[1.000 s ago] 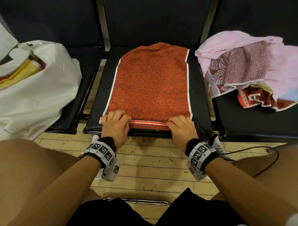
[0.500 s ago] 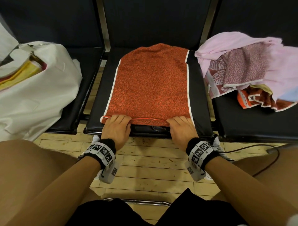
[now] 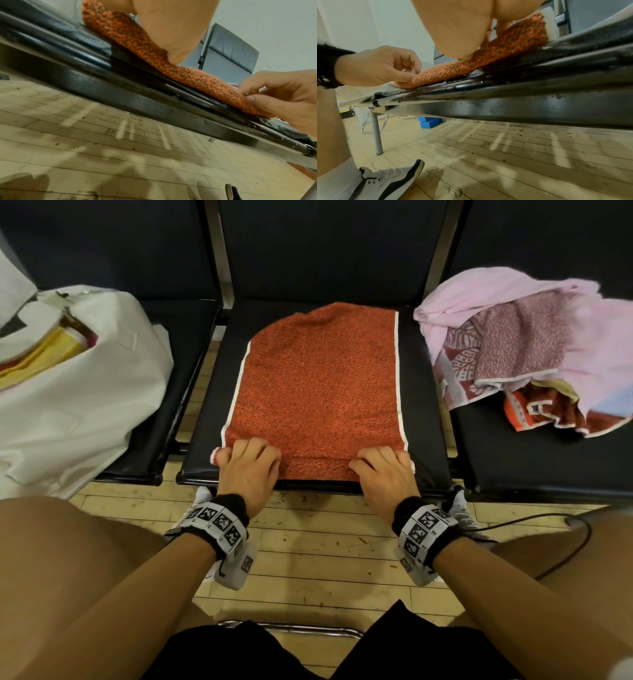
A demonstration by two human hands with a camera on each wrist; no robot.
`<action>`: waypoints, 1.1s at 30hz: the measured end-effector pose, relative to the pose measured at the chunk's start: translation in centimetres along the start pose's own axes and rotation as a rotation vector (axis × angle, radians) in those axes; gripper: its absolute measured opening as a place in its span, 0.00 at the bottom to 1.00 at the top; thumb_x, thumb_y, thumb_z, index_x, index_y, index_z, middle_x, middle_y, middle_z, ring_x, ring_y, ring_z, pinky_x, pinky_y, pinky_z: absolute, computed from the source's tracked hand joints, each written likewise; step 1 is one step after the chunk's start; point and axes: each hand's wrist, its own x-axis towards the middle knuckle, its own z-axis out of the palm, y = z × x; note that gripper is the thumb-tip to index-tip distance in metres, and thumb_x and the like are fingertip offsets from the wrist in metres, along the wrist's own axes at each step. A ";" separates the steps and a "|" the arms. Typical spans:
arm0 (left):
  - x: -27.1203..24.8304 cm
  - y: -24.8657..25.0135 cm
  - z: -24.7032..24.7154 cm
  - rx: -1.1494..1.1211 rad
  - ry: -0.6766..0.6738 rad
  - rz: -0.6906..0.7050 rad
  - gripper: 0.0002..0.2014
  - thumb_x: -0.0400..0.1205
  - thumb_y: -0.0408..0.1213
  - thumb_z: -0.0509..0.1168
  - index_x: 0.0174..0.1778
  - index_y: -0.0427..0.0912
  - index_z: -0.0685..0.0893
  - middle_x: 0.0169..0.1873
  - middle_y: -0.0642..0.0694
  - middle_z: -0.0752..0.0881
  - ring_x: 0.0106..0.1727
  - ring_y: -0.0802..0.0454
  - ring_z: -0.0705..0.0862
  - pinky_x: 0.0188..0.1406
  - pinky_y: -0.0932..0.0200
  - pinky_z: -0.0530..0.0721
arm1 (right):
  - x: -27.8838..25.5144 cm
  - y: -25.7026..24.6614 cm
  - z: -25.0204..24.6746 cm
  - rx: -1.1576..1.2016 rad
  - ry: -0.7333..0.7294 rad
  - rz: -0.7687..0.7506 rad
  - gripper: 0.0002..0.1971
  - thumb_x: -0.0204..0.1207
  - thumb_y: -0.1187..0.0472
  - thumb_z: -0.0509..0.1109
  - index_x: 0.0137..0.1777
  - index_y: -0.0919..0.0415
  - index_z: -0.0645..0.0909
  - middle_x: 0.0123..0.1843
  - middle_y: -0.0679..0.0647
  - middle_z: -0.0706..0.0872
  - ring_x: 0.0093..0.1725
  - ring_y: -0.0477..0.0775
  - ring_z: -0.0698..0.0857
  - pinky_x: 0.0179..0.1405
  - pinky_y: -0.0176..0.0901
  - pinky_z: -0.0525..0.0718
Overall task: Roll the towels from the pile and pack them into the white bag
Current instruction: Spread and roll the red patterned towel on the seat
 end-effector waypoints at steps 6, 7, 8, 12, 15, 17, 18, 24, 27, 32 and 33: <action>0.3 -0.2 -0.1 -0.006 -0.085 0.016 0.11 0.84 0.44 0.55 0.45 0.48 0.82 0.41 0.50 0.82 0.43 0.44 0.79 0.43 0.47 0.73 | -0.1 -0.1 -0.5 0.032 -0.126 0.032 0.15 0.75 0.60 0.66 0.60 0.58 0.85 0.57 0.52 0.85 0.54 0.58 0.79 0.51 0.51 0.71; 0.3 -0.2 -0.1 0.008 -0.098 0.010 0.13 0.85 0.46 0.55 0.46 0.47 0.83 0.42 0.49 0.83 0.44 0.43 0.79 0.44 0.46 0.75 | -0.1 -0.1 -0.6 0.044 -0.147 0.057 0.16 0.77 0.55 0.64 0.61 0.57 0.85 0.57 0.51 0.85 0.55 0.57 0.79 0.53 0.50 0.71; 0.2 -0.2 -0.1 0.021 -0.108 0.009 0.15 0.86 0.48 0.54 0.48 0.46 0.84 0.44 0.48 0.83 0.46 0.43 0.79 0.45 0.45 0.76 | -0.1 -0.1 -0.7 0.051 -0.163 0.072 0.18 0.77 0.52 0.62 0.62 0.56 0.85 0.58 0.51 0.85 0.56 0.56 0.79 0.54 0.50 0.72; -0.3 -0.4 -0.1 0.012 -0.144 0.034 0.19 0.81 0.55 0.61 0.56 0.45 0.84 0.53 0.48 0.84 0.55 0.44 0.78 0.55 0.44 0.78 | 0.0 0.3 -0.6 0.087 -0.166 0.096 0.19 0.79 0.52 0.57 0.61 0.57 0.85 0.55 0.50 0.86 0.55 0.57 0.80 0.55 0.49 0.69; -0.2 -0.6 -0.3 -0.022 -0.153 0.028 0.22 0.80 0.52 0.56 0.60 0.43 0.84 0.55 0.46 0.85 0.59 0.44 0.77 0.59 0.43 0.77 | 0.4 0.3 -0.9 0.132 -0.209 0.142 0.21 0.81 0.53 0.54 0.63 0.57 0.84 0.53 0.51 0.87 0.52 0.58 0.82 0.55 0.52 0.74; 0.1 -0.5 -0.4 -0.044 -0.146 0.009 0.21 0.82 0.50 0.53 0.60 0.43 0.85 0.54 0.46 0.86 0.58 0.43 0.79 0.59 0.43 0.77 | 0.8 0.1 -1.4 0.160 -0.247 0.170 0.20 0.83 0.55 0.53 0.67 0.57 0.81 0.53 0.52 0.87 0.52 0.58 0.82 0.57 0.54 0.76; 0.2 -0.4 -0.5 -0.043 -0.144 0.002 0.21 0.83 0.49 0.52 0.60 0.43 0.85 0.52 0.46 0.87 0.57 0.43 0.79 0.58 0.43 0.77 | 1.0 0.1 -1.7 0.191 -0.255 0.194 0.18 0.83 0.57 0.55 0.68 0.56 0.79 0.54 0.52 0.88 0.52 0.58 0.82 0.58 0.54 0.76; 0.4 -0.2 -0.5 0.038 -0.158 -0.008 0.20 0.84 0.47 0.50 0.60 0.46 0.84 0.47 0.49 0.88 0.47 0.44 0.83 0.51 0.46 0.73 | 1.4 -0.2 -2.3 0.292 -0.133 0.268 0.06 0.76 0.67 0.68 0.50 0.58 0.78 0.46 0.52 0.81 0.39 0.56 0.79 0.44 0.50 0.76; 0.6 0.0 -0.3 0.024 -0.131 -0.013 0.17 0.82 0.46 0.53 0.59 0.47 0.83 0.48 0.48 0.86 0.46 0.43 0.83 0.52 0.44 0.74 | 0.9 0.2 -1.0 0.175 -0.110 0.199 0.09 0.72 0.69 0.71 0.49 0.57 0.84 0.50 0.52 0.83 0.49 0.57 0.81 0.51 0.56 0.78; 0.5 -0.1 0.4 0.013 -0.015 0.010 0.09 0.77 0.34 0.69 0.52 0.48 0.86 0.54 0.45 0.82 0.57 0.45 0.75 0.58 0.41 0.68 | 0.4 0.4 -0.4 0.022 -0.031 0.072 0.13 0.67 0.68 0.76 0.51 0.57 0.88 0.54 0.51 0.86 0.56 0.57 0.81 0.55 0.50 0.67; 0.6 -0.1 0.5 0.014 -0.010 0.021 0.09 0.76 0.32 0.71 0.50 0.48 0.87 0.54 0.46 0.83 0.57 0.45 0.74 0.57 0.42 0.66 | 0.4 0.4 -0.4 0.018 -0.029 0.059 0.12 0.68 0.66 0.74 0.52 0.58 0.88 0.54 0.52 0.86 0.55 0.58 0.82 0.55 0.50 0.67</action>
